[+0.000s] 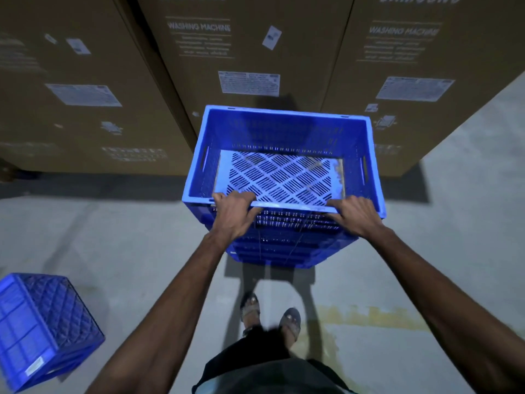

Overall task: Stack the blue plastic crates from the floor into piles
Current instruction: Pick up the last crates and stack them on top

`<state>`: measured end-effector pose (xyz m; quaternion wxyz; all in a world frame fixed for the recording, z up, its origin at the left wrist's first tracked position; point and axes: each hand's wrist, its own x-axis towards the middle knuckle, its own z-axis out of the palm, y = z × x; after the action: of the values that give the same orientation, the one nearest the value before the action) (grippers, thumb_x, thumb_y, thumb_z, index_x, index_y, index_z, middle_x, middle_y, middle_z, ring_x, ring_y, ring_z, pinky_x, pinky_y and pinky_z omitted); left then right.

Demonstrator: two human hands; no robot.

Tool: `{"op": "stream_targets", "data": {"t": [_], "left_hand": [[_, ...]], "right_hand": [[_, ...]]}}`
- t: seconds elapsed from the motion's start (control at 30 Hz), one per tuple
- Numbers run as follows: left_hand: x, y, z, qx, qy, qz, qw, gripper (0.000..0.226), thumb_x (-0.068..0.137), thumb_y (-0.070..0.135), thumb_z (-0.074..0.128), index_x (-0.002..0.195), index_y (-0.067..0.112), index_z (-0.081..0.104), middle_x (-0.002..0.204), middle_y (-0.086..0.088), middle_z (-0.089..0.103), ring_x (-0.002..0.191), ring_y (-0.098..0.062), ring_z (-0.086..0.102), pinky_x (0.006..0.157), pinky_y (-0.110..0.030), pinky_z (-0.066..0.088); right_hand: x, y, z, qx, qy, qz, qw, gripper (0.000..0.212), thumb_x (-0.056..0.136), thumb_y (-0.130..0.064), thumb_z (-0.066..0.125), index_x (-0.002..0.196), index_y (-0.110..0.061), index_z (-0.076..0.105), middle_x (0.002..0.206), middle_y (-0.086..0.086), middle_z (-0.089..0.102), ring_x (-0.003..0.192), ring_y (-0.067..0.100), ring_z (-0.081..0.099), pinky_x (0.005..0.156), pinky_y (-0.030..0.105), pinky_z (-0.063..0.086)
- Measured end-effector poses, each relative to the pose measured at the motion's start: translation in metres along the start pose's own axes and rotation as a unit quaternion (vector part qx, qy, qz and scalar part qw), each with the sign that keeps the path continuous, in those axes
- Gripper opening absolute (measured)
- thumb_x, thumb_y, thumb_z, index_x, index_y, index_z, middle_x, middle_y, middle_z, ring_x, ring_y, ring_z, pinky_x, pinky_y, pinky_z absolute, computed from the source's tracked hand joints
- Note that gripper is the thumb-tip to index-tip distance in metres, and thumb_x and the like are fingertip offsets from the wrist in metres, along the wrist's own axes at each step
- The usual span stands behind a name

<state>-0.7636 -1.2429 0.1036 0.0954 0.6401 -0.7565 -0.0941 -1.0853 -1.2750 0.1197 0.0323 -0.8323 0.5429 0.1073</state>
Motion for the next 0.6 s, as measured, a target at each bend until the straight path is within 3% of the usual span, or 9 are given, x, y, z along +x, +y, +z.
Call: {"op": "stream_targets", "data": {"t": [0.23, 0.4, 0.6], "left_hand": [[-0.01, 0.007, 0.01, -0.018, -0.016, 0.0, 1.0, 0.024, 0.099, 0.047, 0.054, 0.087, 0.025, 0.053, 0.083, 0.007, 0.058, 0.088, -0.026, 0.056, 0.077, -0.038, 0.017], [-0.006, 0.002, 0.01, -0.017, -0.021, 0.005, 1.0, 0.026, 0.098, 0.048, 0.054, 0.084, 0.027, 0.051, 0.08, 0.006, 0.059, 0.084, -0.024, 0.053, 0.073, -0.037, 0.013], [-0.005, 0.0, 0.01, -0.021, -0.026, 0.007, 0.999, 0.028, 0.099, 0.048, 0.053, 0.083, 0.026, 0.049, 0.079, 0.006, 0.057, 0.08, -0.024, 0.05, 0.076, -0.039, 0.02]], "right_hand": [[-0.018, 0.002, 0.016, -0.019, 0.026, 0.007, 0.999, 0.05, 0.096, -0.065, 0.043, 0.121, -0.029, 0.067, 0.095, 0.015, 0.072, 0.09, 0.04, 0.069, 0.064, 0.039, 0.041], [-0.017, 0.0, 0.014, -0.027, 0.027, 0.009, 0.999, 0.049, 0.096, -0.067, 0.042, 0.117, -0.03, 0.066, 0.092, 0.011, 0.071, 0.088, 0.038, 0.069, 0.062, 0.036, 0.038], [-0.018, 0.001, 0.017, -0.028, 0.037, 0.015, 0.999, 0.05, 0.095, -0.068, 0.042, 0.114, -0.029, 0.067, 0.088, 0.01, 0.07, 0.083, 0.037, 0.069, 0.06, 0.034, 0.037]]}}
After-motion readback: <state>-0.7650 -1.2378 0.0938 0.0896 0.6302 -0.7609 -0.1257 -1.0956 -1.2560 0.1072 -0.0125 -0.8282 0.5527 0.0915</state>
